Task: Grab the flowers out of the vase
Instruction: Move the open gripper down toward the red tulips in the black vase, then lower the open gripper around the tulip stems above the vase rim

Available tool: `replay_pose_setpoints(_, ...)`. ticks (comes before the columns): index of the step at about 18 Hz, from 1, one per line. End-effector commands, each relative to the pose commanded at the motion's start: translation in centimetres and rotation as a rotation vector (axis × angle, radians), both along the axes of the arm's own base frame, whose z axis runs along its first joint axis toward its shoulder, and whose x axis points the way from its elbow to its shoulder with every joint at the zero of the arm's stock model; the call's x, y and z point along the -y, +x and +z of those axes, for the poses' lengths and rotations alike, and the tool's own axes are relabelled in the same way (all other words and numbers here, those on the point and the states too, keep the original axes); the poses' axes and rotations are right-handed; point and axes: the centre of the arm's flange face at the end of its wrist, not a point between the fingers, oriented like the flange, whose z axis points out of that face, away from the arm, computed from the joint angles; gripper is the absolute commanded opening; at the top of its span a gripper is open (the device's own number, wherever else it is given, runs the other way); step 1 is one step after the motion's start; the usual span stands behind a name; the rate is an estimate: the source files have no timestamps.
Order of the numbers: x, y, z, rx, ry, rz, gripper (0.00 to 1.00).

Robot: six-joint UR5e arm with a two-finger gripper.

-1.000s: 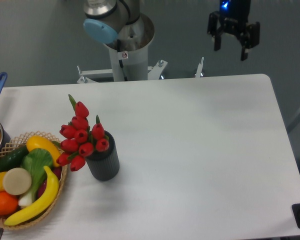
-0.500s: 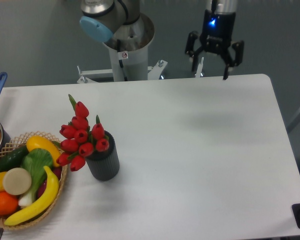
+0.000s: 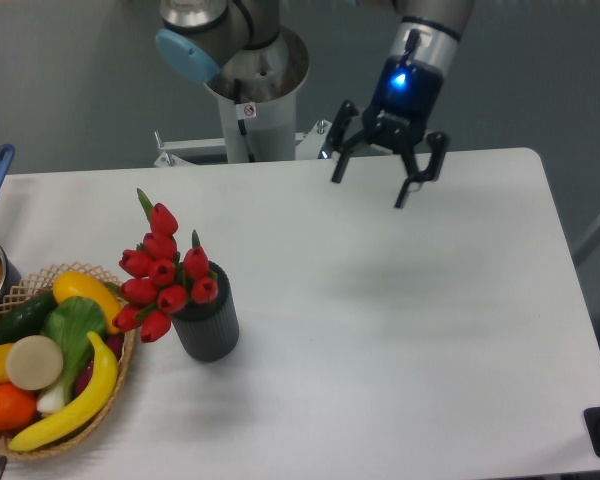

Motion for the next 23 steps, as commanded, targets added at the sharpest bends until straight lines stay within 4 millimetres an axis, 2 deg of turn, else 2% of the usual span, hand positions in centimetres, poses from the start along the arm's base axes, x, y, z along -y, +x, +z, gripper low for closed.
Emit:
replay_pose_setpoints(4,-3.7,1.9,-1.9,-0.011,0.003,-0.093,1.0)
replay_pose_setpoints(6,-4.3,2.4,-2.4,-0.005,0.003,-0.109,1.0)
replay_pose_setpoints(8,-5.2,3.7,-3.0,0.008,-0.002,-0.138,1.0)
replay_pose_setpoints(12,-6.0,5.6,-4.2,0.051,-0.001,-0.167,1.0)
replay_pose_setpoints(18,-7.3,7.1,-4.3,0.164,-0.02,-0.138,1.0)
replay_pose_setpoints(23,-7.9,7.1,-5.1,0.213,-0.023,-0.131,1.0)
